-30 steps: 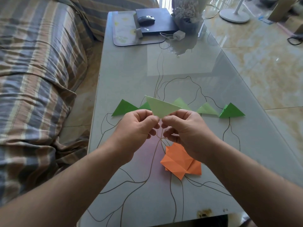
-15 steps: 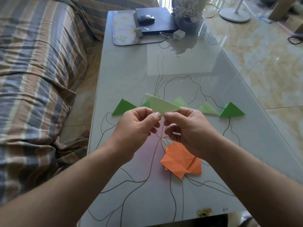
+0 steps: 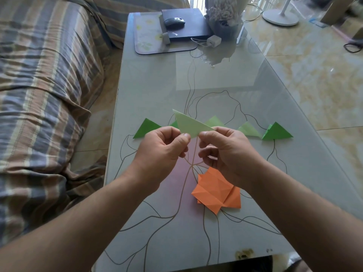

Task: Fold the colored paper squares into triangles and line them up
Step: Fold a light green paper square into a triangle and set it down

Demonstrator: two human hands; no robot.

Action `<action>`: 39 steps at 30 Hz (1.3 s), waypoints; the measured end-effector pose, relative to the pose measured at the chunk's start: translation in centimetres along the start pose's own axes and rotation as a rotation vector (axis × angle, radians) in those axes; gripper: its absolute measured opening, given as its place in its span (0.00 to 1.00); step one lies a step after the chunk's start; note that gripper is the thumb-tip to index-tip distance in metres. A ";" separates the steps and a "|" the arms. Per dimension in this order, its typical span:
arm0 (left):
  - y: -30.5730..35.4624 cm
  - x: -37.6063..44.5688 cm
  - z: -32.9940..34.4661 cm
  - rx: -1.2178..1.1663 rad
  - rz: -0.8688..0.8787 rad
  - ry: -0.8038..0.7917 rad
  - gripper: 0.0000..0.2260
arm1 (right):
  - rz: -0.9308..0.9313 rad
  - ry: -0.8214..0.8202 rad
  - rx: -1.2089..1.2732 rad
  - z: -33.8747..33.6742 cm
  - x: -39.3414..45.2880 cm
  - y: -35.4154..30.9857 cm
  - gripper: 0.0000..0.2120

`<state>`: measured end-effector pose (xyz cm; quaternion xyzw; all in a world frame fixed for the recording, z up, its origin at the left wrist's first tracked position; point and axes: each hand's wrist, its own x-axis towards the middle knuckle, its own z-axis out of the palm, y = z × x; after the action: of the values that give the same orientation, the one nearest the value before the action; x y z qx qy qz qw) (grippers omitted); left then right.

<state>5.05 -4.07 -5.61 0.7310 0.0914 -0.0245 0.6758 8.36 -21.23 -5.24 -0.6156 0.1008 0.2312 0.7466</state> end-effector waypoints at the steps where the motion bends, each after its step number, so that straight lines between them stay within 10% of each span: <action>1: 0.0 0.0 -0.1 -0.006 0.003 0.007 0.08 | 0.000 0.022 0.019 -0.1 0.1 -0.2 0.06; 22: 0.2 -0.1 -0.7 0.038 0.095 0.014 0.05 | 0.251 -0.046 0.083 -0.3 0.2 -0.9 0.19; 29: -0.6 -0.4 -1.1 0.492 0.412 -0.020 0.09 | 0.115 -0.060 0.125 -0.5 0.1 -0.7 0.03; 39: -0.2 -0.4 0.3 -0.054 -0.183 -0.206 0.14 | -0.069 0.012 0.150 -0.4 0.2 -0.4 0.17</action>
<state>4.65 -4.37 -5.78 0.6948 0.0884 -0.1586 0.6959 8.76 -21.60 -5.11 -0.5625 0.1010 0.1933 0.7975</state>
